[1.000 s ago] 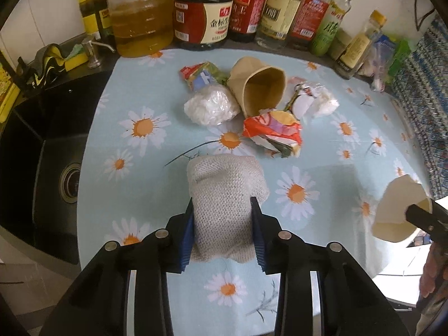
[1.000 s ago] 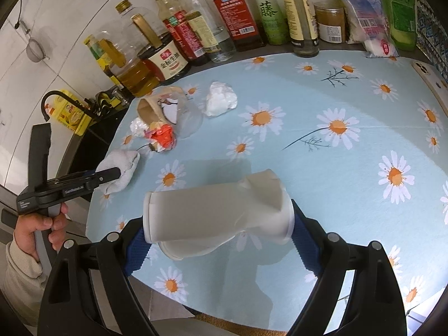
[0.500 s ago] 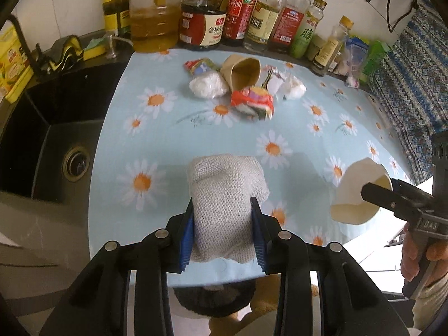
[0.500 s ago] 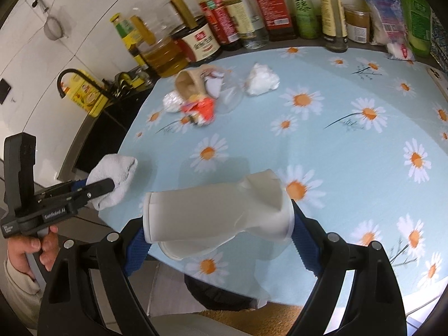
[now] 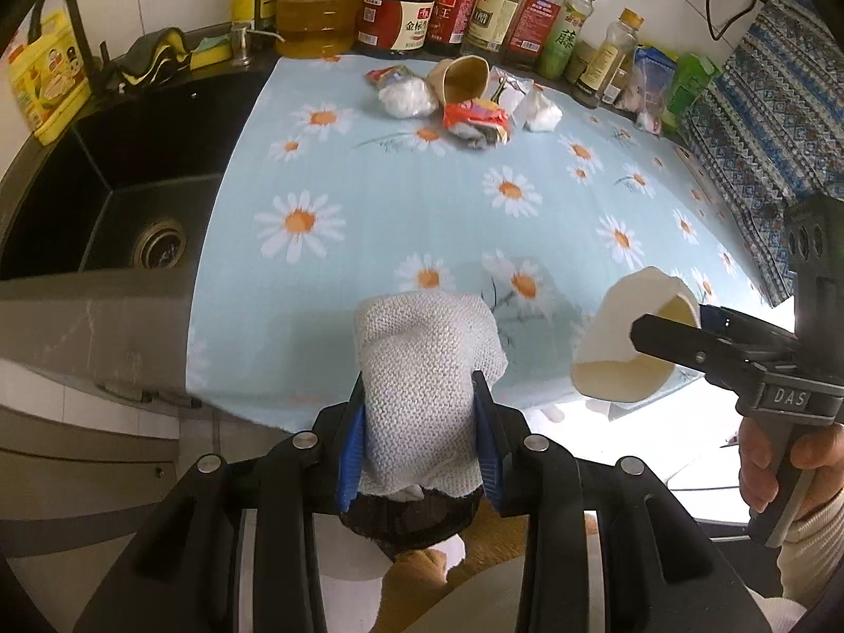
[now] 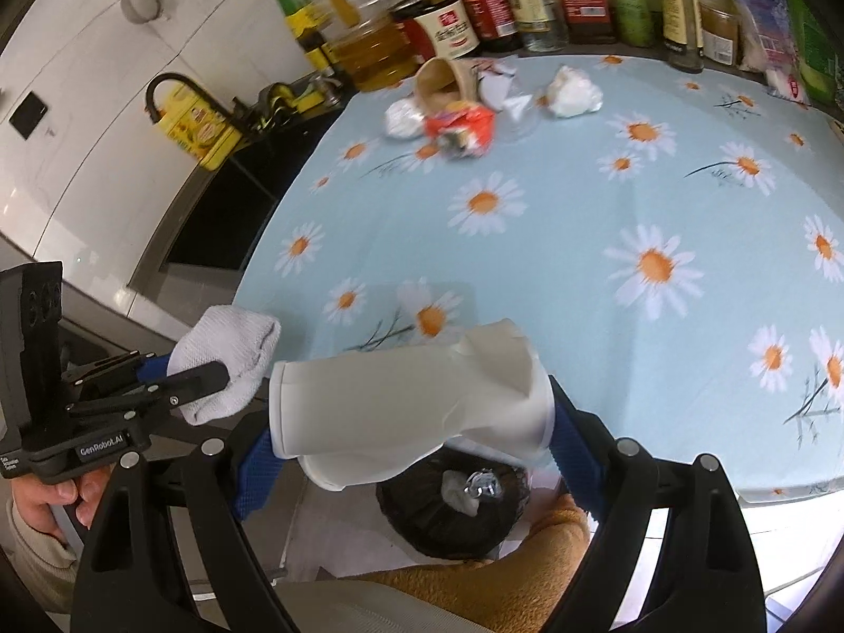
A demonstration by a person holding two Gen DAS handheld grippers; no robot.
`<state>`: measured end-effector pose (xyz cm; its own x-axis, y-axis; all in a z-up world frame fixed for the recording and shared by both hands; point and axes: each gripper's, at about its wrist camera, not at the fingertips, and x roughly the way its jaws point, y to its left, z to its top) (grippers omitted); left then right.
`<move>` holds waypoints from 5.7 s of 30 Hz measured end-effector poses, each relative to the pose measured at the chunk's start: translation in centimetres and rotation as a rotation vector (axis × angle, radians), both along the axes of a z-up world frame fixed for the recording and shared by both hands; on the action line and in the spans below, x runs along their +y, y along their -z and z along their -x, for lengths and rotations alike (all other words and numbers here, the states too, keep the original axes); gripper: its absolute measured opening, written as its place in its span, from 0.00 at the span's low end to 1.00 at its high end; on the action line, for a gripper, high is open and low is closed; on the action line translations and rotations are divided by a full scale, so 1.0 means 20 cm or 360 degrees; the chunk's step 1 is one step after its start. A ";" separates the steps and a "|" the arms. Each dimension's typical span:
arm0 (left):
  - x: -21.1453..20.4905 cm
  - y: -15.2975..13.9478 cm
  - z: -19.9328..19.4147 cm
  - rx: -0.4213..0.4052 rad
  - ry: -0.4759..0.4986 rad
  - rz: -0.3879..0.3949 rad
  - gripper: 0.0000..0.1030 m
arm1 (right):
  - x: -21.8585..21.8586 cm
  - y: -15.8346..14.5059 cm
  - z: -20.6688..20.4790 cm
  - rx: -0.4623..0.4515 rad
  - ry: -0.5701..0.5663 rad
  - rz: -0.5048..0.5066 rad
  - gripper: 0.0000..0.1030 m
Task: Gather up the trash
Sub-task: 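Carry the white cloth in the left tool while the right tool carries the cup to the bin, then open the left tool over the black bin while the right tool drops the white cup, then raise both open tools back over the counter, then close the right tool on the crumpled clear plastic bag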
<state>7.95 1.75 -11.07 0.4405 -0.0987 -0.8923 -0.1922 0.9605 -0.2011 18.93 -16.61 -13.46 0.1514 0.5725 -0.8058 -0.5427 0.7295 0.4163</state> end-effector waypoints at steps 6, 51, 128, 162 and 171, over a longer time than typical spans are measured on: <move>0.00 0.04 0.14 0.0019 -0.0006 0.0038 0.33 | 0.05 0.03 0.13 0.0028 -0.0044 0.0009 0.83; -0.03 0.75 0.44 0.0488 -0.0157 0.0370 0.33 | 0.18 0.47 0.40 0.0318 -0.0155 0.0225 0.83; 0.03 -0.17 -0.65 -0.0035 -0.0216 0.0095 0.58 | -0.09 -0.15 -1.03 -0.0192 0.0066 0.0086 0.94; -0.03 0.09 -1.15 0.0218 -0.0407 0.0086 0.58 | 0.27 0.21 -1.47 -0.0070 -0.0397 0.0176 0.50; -0.04 0.13 -1.24 0.0258 -0.0381 0.0064 0.58 | 0.21 0.19 -1.46 -0.0082 -0.0389 0.0122 0.47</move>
<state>32.75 0.85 -13.69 0.3074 -0.0460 -0.9505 -0.4453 0.8758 -0.1864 48.18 -12.36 -17.30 0.0581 0.5349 -0.8429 -0.7260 0.6021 0.3321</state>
